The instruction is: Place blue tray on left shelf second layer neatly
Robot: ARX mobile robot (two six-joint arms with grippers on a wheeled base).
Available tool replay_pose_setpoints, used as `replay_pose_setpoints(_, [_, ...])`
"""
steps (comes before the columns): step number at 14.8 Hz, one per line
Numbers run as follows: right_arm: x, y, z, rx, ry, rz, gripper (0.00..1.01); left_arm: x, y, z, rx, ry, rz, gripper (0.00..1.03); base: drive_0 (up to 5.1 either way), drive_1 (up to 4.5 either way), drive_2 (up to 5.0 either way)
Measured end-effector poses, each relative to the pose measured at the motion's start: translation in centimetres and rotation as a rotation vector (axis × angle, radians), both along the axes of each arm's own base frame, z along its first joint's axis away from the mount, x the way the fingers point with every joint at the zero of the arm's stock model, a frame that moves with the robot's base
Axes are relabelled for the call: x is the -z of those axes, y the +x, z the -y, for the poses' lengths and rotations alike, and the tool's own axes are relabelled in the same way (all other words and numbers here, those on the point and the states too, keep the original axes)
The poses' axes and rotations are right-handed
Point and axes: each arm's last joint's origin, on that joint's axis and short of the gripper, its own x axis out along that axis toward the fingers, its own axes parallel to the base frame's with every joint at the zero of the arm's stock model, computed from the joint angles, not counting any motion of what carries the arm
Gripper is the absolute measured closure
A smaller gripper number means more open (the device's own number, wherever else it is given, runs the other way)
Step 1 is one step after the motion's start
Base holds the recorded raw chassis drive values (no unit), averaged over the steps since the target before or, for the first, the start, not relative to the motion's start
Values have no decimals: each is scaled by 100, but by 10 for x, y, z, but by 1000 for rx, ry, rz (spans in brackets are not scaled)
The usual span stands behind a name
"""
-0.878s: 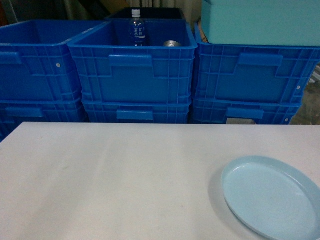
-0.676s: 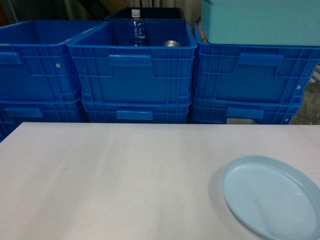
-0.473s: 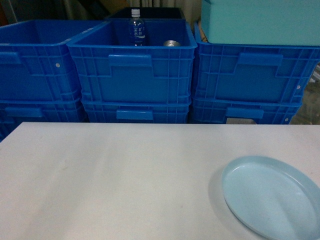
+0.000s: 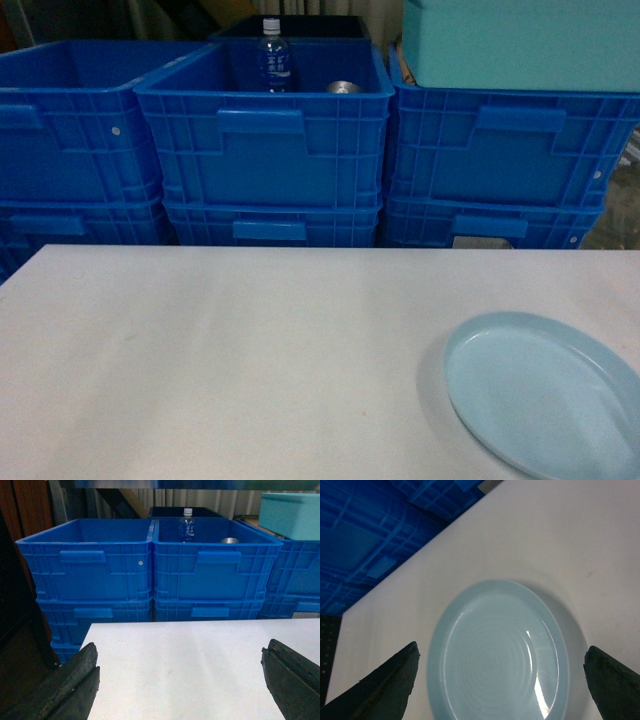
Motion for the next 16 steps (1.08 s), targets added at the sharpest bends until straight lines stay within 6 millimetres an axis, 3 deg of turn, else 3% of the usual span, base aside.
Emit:
replay_pose_setpoints(4, [23,-3,-9,-7,-36,-14,3,0,0,0,0,0,0,5,0,0,0])
replay_pose_setpoints(10, [30,-3,-28,-11,-61,-24,3,0,0,0,0,0,0,5,0,0,0])
replay_pose_setpoints(16, [53,-17,-35,-14,-69,-76,3,0,0,0,0,0,0,5,0,0,0])
